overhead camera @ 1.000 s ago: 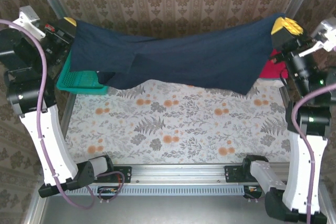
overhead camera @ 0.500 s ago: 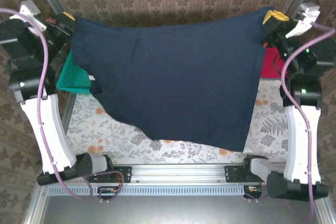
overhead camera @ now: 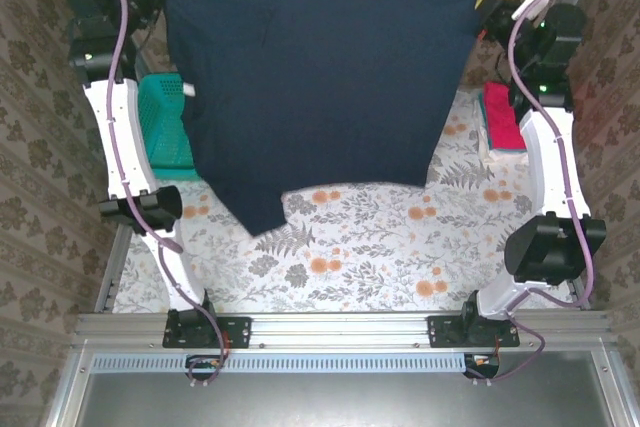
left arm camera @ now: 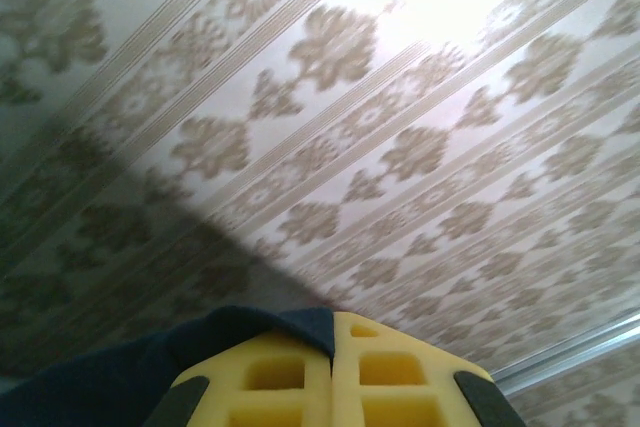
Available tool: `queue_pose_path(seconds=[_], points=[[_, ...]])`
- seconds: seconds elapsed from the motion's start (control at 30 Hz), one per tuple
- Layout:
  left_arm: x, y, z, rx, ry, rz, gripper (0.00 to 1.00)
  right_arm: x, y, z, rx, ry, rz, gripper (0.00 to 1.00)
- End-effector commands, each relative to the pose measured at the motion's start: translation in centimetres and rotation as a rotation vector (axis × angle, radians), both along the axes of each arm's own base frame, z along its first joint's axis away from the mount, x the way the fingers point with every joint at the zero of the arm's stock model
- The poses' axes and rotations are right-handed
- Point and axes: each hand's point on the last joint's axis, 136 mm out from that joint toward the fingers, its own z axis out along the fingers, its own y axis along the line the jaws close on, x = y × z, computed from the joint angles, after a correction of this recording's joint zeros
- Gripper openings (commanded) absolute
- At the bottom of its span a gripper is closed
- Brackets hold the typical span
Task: Fold and stack the t-shirts
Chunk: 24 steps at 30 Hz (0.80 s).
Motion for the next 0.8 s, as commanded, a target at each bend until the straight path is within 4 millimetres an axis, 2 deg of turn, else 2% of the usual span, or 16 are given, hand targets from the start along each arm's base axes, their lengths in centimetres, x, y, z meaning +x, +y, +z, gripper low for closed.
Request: queue_pose_path(seconds=[0.0,0.1,0.17,0.23,0.33,0.4,0.43,0.5,0.57,0.6,0.7,0.77], points=[[-4.8,1.8,7.4,-0.117,-0.173,-0.003,0.0,-4.8,-0.7,9.6,0.001,-0.228,-0.056,0.0],[-6.8,2.0,8.2,-0.083,-0.183,0.03,0.0,-5.9,-1.1,11.3,0.004,-0.254,-0.069,0.0],[-8.1,1.8,7.9,-0.054,-0.172,0.04,0.0,-6.4,-1.3,11.5,0.002,-0.256,-0.076,0.0],[-9.4,1.4,7.1,-0.016,-0.158,0.042,0.0,-6.9,-1.5,10.6,-0.01,-0.24,-0.088,0.0],[-10.2,0.9,3.8,0.04,-0.099,0.042,0.0,-7.4,-1.6,7.4,-0.035,-0.191,-0.103,0.0],[-10.3,0.7,-0.2,0.052,-0.031,0.044,0.0,-7.2,-1.5,3.0,-0.06,-0.11,-0.107,0.0],[-10.4,0.4,-2.1,0.058,0.0,0.038,0.0,-8.1,-1.3,1.6,-0.07,-0.093,-0.108,0.0],[-10.9,-0.3,-7.3,0.071,0.095,0.022,0.0,-9.1,-0.8,-3.3,-0.086,-0.026,-0.105,0.0],[-11.7,-1.2,-13.1,0.085,0.196,0.002,0.0,-10.8,-0.1,-7.5,-0.103,0.032,-0.096,0.0],[-12.4,-1.6,-16.5,0.087,0.259,-0.002,0.0,-11.3,0.1,-10.8,-0.104,0.09,-0.086,0.0],[-15.3,-2.6,-26.4,0.091,0.448,-0.015,0.0,-13.9,1.2,-19.1,-0.058,0.238,-0.055,0.0],[-17.5,-2.6,-32.2,0.085,0.572,-0.014,0.0,-15.6,1.5,-24.7,0.017,0.358,-0.054,0.0]])
